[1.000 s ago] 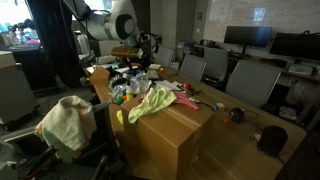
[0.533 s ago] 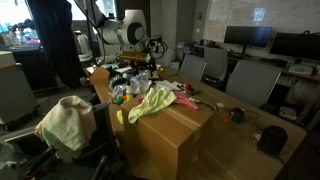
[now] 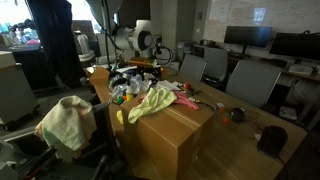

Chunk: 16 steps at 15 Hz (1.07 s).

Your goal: Pick up the cloths from the box and put them on the chair.

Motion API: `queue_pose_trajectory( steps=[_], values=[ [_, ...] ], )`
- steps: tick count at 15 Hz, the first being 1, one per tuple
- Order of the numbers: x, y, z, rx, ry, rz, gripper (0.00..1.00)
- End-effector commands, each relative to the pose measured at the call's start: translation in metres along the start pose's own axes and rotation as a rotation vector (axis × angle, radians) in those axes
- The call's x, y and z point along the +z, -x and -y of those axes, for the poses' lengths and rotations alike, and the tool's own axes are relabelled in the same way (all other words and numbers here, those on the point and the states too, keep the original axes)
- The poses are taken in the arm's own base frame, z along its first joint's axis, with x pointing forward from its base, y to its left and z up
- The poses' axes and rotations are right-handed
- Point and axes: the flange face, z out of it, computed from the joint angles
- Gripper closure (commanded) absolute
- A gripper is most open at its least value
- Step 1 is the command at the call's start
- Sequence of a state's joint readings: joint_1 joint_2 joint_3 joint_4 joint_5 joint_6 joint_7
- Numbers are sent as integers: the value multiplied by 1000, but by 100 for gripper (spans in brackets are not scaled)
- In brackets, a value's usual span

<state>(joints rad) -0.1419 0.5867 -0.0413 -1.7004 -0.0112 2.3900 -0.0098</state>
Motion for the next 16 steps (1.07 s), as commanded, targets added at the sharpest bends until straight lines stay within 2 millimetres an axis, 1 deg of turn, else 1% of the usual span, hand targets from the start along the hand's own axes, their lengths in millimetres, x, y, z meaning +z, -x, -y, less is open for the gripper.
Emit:
queue_pose_trajectory(
  steps=[1,5,8,10,16],
  values=[
    [15,-25,-20,16,-49,47,0],
    [28,-34,-36,3,-143,101,0],
    [35,-38,-40,-22,-208,145,0],
    [41,-39,-38,-35,-242,178,0],
    [65,-35,-22,-66,-302,270,0]
  ],
)
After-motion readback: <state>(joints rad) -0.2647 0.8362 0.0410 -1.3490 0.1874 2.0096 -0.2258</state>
